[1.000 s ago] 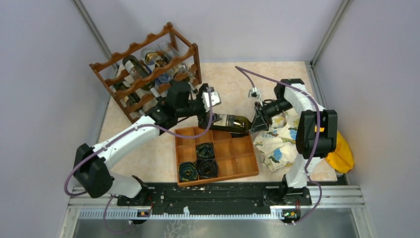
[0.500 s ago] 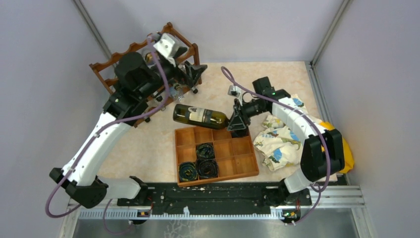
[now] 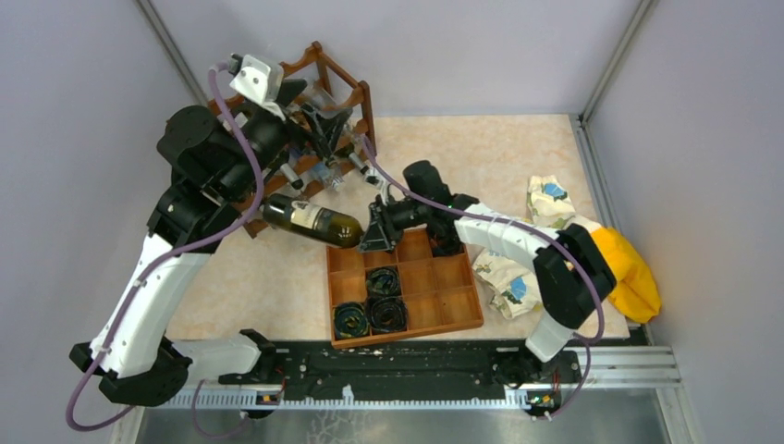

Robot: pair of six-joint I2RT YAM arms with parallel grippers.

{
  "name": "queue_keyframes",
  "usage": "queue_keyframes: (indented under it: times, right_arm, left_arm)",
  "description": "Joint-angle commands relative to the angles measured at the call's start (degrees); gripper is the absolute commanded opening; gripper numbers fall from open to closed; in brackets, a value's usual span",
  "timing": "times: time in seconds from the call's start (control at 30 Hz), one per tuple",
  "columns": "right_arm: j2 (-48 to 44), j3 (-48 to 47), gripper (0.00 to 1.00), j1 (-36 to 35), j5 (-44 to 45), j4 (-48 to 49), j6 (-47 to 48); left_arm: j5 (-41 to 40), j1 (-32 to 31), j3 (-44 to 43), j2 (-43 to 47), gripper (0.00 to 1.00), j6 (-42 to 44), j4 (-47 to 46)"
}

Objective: Put the wine bottle on the wine rack
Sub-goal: Pick up the wine bottle from the center of the board, then place the wine bottle in the wine rack.

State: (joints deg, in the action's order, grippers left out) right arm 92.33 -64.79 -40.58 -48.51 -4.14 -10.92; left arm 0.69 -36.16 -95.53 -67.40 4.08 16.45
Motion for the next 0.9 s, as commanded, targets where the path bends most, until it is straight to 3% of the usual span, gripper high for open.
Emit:
queue_keyframes:
  times: [0.0,0.27,0.87]
  right_arm:
    - [2.0,-5.8,0.00,-3.6,5.0,14.4,-8.5]
    - [6.9,-8.8,0.00,-8.2,11.6,22.6,-16.8]
    - [13.2,-16.4,0.00,-11.7,19.0,23.1,-23.2]
  left_arm:
    - [-4.3,0.2,-4.1,1.3,0.99,0.2,4.5]
    - [-5.6,0.2,-6.3,2.3,0.99,1.8,8.6]
    - [-5.2,0.2,-6.2,3.7,0.99,1.9,9.8]
